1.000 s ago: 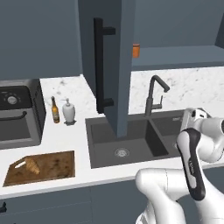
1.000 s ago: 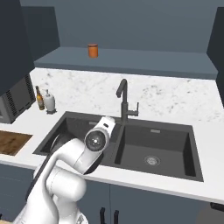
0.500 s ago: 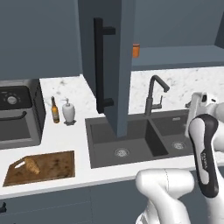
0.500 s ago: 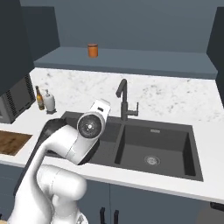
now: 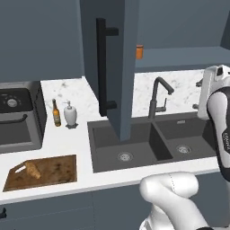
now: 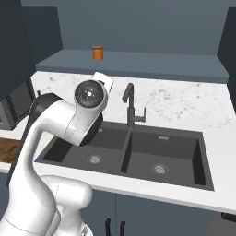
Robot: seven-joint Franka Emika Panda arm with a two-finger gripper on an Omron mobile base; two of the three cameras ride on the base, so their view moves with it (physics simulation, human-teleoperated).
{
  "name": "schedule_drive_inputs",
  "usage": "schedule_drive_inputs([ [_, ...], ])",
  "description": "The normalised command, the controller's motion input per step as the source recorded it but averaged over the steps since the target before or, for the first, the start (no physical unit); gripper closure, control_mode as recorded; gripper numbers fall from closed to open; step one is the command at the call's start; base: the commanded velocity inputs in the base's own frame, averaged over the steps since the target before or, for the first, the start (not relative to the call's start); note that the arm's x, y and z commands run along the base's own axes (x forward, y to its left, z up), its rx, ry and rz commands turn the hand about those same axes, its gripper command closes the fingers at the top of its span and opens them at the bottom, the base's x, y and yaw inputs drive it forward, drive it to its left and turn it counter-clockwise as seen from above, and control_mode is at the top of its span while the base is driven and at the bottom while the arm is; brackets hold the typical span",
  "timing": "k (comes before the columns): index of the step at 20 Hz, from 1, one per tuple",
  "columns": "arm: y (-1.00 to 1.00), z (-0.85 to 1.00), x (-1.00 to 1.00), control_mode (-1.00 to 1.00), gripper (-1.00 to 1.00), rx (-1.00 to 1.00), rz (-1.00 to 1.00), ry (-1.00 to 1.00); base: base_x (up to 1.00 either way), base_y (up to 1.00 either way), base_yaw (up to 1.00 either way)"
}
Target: From the different types of pastries on the counter, select a croissant and place it on the cutting board. Then retrieve a jar of jam from the cabinet and place it alongside the croissant on the cutting board.
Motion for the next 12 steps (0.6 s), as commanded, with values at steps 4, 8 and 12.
schedule_drive_inputs([
  [4, 0.28, 0.51, 0.00, -1.00, -1.00, -0.02, 0.05, 0.07, 0.00, 0.00, 0.00],
  [8, 0.36, 0.09, 0.07, -1.00, -1.00, -0.10, 0.04, 0.00, 0.00, 0.00, 0.00],
  [12, 0.29, 0.55, 0.39, -1.00, -1.00, 0.04, 0.00, 0.08, 0.00, 0.00, 0.00],
])
